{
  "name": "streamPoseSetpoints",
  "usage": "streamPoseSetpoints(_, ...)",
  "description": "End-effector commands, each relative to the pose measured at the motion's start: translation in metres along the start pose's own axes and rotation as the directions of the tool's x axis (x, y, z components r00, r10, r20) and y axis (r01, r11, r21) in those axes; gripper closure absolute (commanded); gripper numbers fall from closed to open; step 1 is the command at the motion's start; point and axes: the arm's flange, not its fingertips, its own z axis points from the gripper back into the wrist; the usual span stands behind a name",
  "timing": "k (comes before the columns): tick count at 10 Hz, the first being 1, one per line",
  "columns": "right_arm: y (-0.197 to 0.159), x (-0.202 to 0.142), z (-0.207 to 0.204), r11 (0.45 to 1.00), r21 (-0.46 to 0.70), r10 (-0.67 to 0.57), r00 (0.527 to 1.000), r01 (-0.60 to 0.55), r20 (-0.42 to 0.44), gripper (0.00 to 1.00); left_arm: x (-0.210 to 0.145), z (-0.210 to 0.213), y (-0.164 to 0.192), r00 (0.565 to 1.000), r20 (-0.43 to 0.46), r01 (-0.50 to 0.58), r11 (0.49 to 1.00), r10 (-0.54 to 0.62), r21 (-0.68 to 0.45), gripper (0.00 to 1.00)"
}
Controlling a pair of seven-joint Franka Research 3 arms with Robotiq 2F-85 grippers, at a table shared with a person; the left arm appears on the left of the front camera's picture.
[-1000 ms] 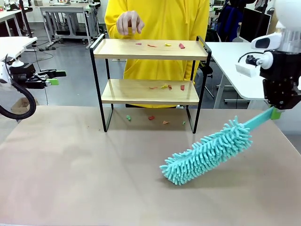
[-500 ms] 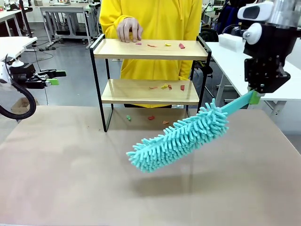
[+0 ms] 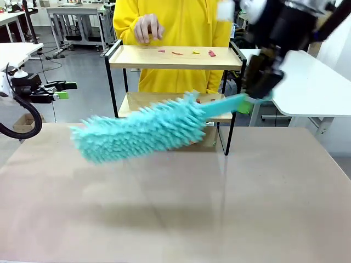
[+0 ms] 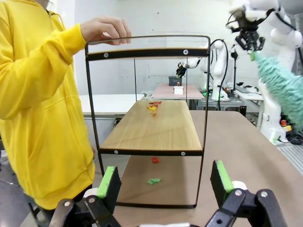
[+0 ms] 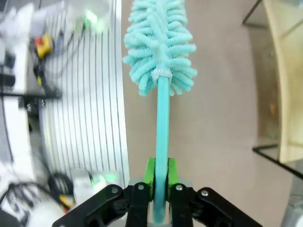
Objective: Clean the shelf.
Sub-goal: Clean the specific section of the Shelf indicated by the human with the Duster.
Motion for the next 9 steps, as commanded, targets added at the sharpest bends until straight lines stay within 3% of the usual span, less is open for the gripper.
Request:
streamPoseSetpoints(1,0.022,0.034,-0.007,0.987,-0.130,-0.070,0.986,0.090,0.151,0.87,0.003,0.000,-0.001,1.000,0.001,0.012,1.000,-0.012,0.003,0.00)
streamPoseSetpoints(3,0.035,0.067,-0.001,0.945,-0.218,-0.183,0.946,0.245,0.269,0.87,0.003,0.000,-0.001,1.000,0.001,0.012,1.000,-0.012,0.003,0.00)
streamPoseSetpoints(5,0.037,0.088,0.013,0.790,-0.334,-0.364,0.832,0.514,0.419,0.87,0.003,0.000,-0.001,1.000,0.001,0.012,1.000,-0.012,0.003,0.00)
streamPoseSetpoints(6,0.038,0.088,0.024,0.782,-0.274,-0.414,0.796,0.559,0.443,0.87,0.003,0.000,-0.001,1.000,0.001,0.012,1.000,-0.012,0.003,0.00)
streamPoseSetpoints(7,0.038,0.086,0.020,0.894,-0.237,-0.272,0.881,0.381,0.388,0.87,0.003,0.000,-0.001,1.000,0.001,0.012,1.000,-0.012,0.003,0.00)
streamPoseSetpoints(9,0.038,0.086,0.020,0.894,-0.237,-0.272,0.881,0.381,0.388,0.87,0.003,0.000,-0.001,1.000,0.001,0.012,1.000,-0.012,0.003,0.00)
